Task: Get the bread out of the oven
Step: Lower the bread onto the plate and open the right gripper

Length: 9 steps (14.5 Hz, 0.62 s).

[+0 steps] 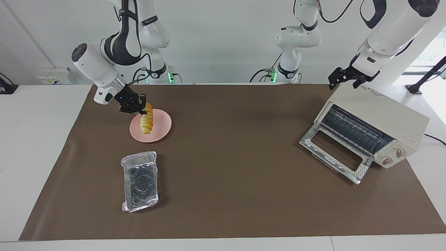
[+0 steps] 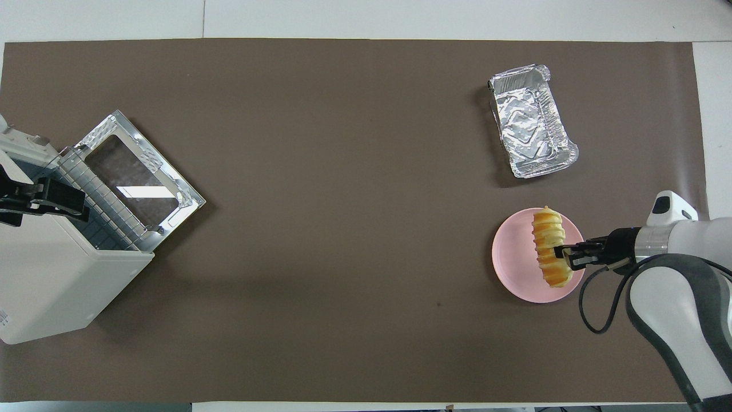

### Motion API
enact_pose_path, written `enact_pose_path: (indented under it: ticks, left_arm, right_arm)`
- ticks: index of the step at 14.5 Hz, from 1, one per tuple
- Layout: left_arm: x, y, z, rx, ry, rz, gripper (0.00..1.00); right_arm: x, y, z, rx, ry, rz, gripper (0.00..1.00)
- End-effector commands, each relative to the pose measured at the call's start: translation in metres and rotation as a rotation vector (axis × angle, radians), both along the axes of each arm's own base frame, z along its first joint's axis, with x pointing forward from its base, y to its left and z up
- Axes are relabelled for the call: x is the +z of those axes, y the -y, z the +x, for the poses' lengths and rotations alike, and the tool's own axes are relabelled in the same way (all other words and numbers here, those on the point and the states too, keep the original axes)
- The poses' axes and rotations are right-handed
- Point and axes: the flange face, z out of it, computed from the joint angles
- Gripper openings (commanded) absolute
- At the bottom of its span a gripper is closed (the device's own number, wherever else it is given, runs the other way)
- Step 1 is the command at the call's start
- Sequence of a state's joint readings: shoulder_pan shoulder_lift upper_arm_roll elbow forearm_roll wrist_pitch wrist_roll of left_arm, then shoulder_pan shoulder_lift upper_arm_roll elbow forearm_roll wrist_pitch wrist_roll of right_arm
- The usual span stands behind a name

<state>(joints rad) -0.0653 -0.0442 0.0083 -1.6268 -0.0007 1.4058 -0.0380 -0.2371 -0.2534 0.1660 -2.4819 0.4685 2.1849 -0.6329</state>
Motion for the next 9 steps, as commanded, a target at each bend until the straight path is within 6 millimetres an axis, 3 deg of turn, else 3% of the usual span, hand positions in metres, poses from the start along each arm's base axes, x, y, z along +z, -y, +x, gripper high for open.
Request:
enact_pose_path:
  ticks: [1,3,7,8,9]
  left_arm:
    - [0.004,-0.002,-0.003,0.007,0.016,-0.015,1.00]
    - [0.004,-0.001,-0.003,0.006,0.016,-0.015,1.00]
    - [0.004,-0.002,-0.003,0.007,0.016,-0.015,1.00]
    - [0.004,-0.001,-0.003,0.006,0.016,-0.015,1.00]
    - [0.004,-0.001,-0.003,0.006,0.016,-0.015,1.00]
  right_arm:
    - [-0.025,-0.015,-0.010,-0.003,0.044,0.011,0.00]
    - [-0.037,-0.024,-0.006,-0.005,0.061,0.013,0.00]
    - [-0.042,-0.022,-0.005,0.019,0.071,0.008,0.00]
    - [-0.043,-0.022,-0.005,0.017,0.069,0.008,0.09]
    - [-0.042,-0.021,-0.005,0.017,0.071,0.008,0.63]
